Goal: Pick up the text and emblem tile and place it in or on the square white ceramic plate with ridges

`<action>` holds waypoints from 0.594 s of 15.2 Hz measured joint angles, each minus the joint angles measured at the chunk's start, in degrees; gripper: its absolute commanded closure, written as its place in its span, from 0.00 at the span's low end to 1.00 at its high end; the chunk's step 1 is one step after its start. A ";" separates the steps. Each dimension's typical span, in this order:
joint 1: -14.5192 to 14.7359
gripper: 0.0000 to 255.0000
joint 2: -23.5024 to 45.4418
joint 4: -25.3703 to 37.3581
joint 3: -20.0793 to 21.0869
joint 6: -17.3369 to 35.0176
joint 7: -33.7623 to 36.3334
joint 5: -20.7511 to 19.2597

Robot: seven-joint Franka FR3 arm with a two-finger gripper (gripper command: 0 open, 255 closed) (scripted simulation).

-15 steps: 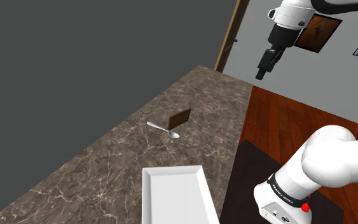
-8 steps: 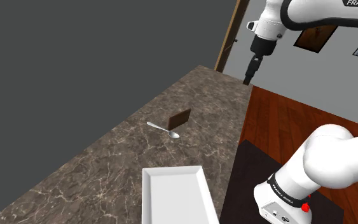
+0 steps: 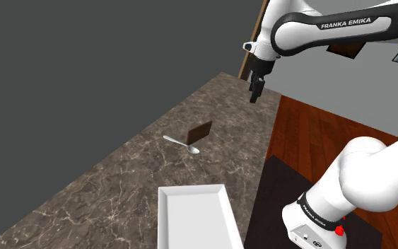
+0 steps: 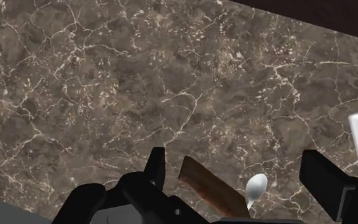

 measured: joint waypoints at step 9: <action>5.18 0.00 17.59 4.26 -2.37 12.51 -19.70 1.75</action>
